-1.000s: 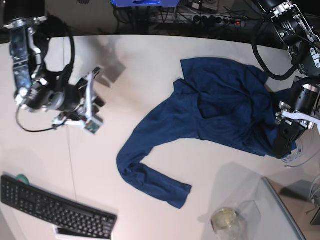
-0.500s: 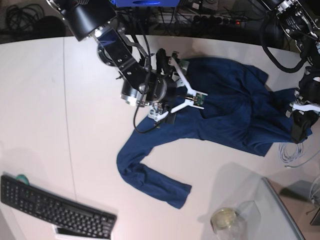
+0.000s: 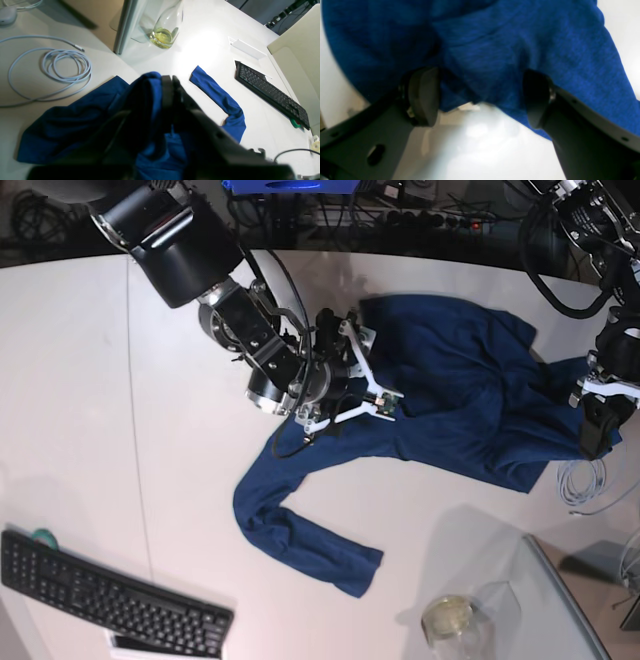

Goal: Layout the t-shirt on the table in an organized manner, then fold the t-shirt properly
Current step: 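Grasp the bunched shirt fabric with the right gripper, then pull the shirt with the right gripper away from the left gripper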

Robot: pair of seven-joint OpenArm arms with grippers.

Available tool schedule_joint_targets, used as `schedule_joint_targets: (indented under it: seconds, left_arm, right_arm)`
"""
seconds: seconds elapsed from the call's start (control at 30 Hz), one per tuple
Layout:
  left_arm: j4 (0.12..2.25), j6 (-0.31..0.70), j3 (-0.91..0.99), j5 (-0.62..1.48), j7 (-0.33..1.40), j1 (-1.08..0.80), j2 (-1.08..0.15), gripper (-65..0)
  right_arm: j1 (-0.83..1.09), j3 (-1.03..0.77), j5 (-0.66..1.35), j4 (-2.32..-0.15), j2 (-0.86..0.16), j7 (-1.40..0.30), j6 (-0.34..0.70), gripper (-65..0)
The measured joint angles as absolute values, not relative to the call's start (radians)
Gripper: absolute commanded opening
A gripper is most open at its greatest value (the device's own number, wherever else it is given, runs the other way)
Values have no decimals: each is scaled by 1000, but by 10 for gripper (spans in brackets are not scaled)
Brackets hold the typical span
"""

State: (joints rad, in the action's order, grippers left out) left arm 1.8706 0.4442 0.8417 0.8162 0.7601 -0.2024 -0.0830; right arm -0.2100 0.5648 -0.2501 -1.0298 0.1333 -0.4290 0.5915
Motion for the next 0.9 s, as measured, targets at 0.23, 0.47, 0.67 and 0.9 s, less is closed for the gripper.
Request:
schedule_joint_targets:
  seconds: [0.23,0.47,0.67,0.9]
  left_arm:
    - [1871,445,841,815,764,-220,-72,-650]
    - [1870,445,843,815,764,-220,-73,-650]
    - [1870,445,849,814,762,-219,-85,-650]
    - [1871,445,843,815,767,-226,-86,-650]
  right_arm:
    - [-255,565,-106,-985,135,-411,588,-650]
    - [-184,563,-98,-1205,127,-576,538,-650]
    - [-44,493,-89,-1579,-14,-743,554,-650]
    - [192,128,-88,-1856,-66,-783,699,-650]
